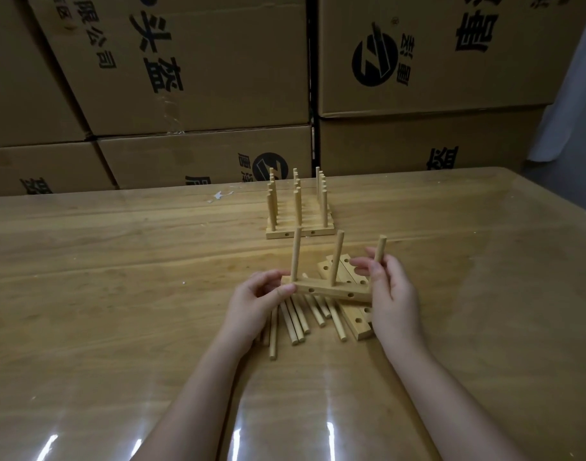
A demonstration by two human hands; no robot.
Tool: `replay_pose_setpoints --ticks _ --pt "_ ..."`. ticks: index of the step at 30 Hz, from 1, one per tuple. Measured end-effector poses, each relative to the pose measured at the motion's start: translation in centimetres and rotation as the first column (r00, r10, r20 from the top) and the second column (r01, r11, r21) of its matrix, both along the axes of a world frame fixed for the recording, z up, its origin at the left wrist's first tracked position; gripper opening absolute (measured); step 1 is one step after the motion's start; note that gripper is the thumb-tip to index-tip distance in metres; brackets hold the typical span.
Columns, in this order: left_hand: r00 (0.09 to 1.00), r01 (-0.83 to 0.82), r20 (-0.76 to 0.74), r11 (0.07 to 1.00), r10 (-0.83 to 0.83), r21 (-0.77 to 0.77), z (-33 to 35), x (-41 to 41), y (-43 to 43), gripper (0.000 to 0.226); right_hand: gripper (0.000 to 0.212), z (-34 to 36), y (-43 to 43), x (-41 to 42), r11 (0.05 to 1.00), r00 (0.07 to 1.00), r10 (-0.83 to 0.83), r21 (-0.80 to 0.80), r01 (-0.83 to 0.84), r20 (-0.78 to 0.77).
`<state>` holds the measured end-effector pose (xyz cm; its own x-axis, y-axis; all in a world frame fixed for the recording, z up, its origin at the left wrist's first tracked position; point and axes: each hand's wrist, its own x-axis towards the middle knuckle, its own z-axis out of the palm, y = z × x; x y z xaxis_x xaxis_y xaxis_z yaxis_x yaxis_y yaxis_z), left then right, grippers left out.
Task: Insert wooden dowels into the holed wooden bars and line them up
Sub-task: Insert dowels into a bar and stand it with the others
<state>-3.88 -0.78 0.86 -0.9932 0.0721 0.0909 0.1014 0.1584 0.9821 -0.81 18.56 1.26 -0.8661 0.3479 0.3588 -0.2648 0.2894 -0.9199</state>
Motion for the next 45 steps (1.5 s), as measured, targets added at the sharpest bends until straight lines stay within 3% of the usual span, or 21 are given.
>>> replay_pose_setpoints --ticks 3,11,30,37,41,45 --pt "0.997 0.042 -0.052 0.990 -0.049 -0.137 -0.1 0.0 0.2 0.025 0.022 0.1 0.5 -0.2 0.999 1.000 0.002 -0.048 -0.001 0.028" --pt "0.986 -0.001 -0.160 0.944 -0.055 -0.331 -0.7 -0.3 0.4 0.023 0.027 -0.5 1.1 -0.5 0.997 0.999 -0.024 0.073 0.021 0.042" --pt "0.983 0.002 -0.171 0.947 -0.060 -0.321 -0.7 -0.2 0.5 0.028 0.022 -1.2 0.6 -0.6 0.997 0.997 -0.060 0.060 0.056 0.057" --pt "0.964 -0.021 -0.243 0.888 -0.103 -0.460 -0.9 -0.4 0.5 0.031 0.016 -1.1 0.8 -0.6 0.997 0.997 0.019 -0.073 -0.014 0.078" --pt "0.966 -0.056 -0.254 0.912 -0.054 -0.406 -0.9 -0.6 0.3 0.028 0.044 -1.6 1.3 -0.9 0.988 0.998 -0.022 -0.148 0.030 0.059" --pt "0.975 -0.073 -0.223 0.952 0.005 -0.297 -0.8 -0.6 0.2 0.027 0.028 -1.7 1.7 -1.3 0.967 0.996 -0.056 -0.244 0.072 0.070"
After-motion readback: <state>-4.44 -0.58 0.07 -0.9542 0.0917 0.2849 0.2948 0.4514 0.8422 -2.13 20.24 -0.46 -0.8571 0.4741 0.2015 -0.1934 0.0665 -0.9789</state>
